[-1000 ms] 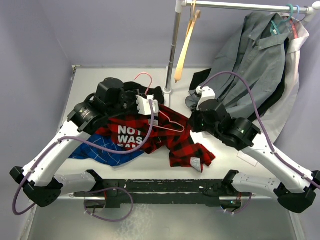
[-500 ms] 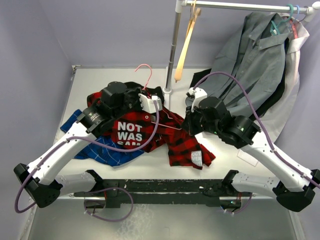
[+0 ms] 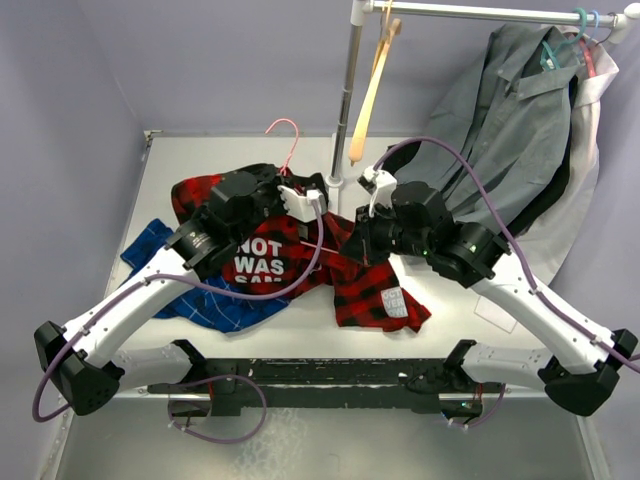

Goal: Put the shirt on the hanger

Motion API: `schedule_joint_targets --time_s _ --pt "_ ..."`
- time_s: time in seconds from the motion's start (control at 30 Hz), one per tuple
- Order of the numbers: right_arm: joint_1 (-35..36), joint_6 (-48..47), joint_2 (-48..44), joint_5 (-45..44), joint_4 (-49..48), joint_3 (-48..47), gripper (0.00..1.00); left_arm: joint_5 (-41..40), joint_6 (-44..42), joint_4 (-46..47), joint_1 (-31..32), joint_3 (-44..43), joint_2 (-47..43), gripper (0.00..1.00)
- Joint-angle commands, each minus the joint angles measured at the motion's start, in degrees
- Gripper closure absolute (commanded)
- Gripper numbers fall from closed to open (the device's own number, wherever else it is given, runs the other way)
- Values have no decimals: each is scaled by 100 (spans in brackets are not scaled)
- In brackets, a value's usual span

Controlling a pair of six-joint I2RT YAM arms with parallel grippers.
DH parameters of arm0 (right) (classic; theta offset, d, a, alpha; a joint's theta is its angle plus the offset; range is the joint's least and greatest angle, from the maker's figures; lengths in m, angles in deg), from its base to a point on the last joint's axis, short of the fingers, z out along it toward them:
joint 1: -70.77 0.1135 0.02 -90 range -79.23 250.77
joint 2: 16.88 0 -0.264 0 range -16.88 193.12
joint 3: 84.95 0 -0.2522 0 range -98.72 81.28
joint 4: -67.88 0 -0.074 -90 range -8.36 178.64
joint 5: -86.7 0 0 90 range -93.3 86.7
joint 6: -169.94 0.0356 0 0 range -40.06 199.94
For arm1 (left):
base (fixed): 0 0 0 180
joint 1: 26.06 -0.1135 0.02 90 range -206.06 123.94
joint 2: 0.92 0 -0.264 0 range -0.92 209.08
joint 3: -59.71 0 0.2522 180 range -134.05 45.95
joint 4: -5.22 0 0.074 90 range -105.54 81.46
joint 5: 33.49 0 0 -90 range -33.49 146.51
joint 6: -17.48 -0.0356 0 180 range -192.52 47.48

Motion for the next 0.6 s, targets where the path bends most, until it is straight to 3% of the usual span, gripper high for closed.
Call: schedule_joint_targets --time_s 0.0,0.27,0.57 --pt "26 916 -187 792 -1310 -21 100 -491 561 503 -67 -41 -237 100" --pt "23 2457 241 1208 -3662 325 100 -520 1306 455 -18 54 -316 100" --pt "13 2704 576 361 -4426 614 100 296 2533 -241 -10 -233 -418 100"
